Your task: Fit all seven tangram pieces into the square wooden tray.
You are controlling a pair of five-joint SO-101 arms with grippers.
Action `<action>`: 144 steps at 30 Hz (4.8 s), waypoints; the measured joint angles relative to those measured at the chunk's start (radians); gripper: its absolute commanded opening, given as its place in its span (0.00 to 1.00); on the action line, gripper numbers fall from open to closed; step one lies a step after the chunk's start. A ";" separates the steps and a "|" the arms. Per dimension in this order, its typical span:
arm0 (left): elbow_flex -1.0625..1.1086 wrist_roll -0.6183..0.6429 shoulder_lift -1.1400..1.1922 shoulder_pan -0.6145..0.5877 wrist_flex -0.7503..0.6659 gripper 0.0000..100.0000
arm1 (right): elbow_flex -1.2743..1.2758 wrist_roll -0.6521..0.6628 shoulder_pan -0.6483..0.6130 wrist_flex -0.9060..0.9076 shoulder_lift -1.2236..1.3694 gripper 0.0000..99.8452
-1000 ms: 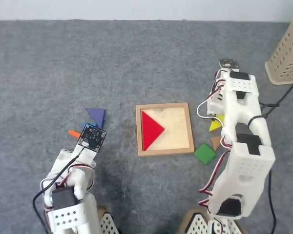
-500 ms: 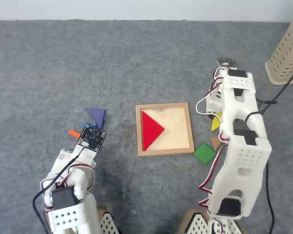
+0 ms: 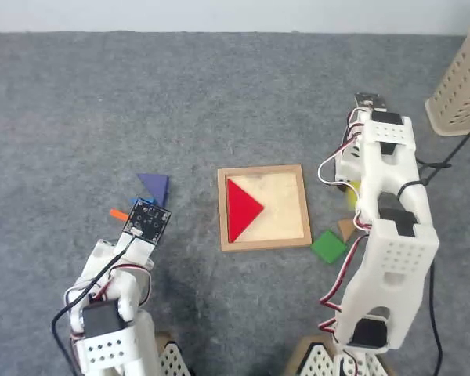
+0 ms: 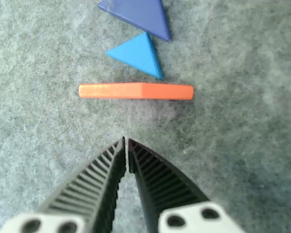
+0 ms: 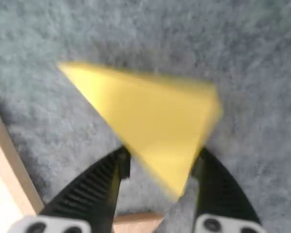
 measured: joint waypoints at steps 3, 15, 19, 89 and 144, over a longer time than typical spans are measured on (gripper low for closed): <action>0.000 0.000 0.000 0.000 0.000 0.01 | 0.094 0.000 -0.008 -0.003 -0.084 0.16; 0.000 0.000 0.000 0.000 0.000 0.01 | 0.270 0.078 -0.005 -0.080 -0.358 0.16; 0.000 0.000 0.000 0.000 0.000 0.01 | 0.175 0.178 -0.020 -0.074 -0.339 0.22; 0.000 0.000 0.000 0.000 0.000 0.01 | 0.044 0.325 -0.480 0.141 -0.218 0.01; 0.000 0.000 0.000 0.000 0.000 0.01 | -0.081 0.951 -0.477 0.132 -0.103 0.10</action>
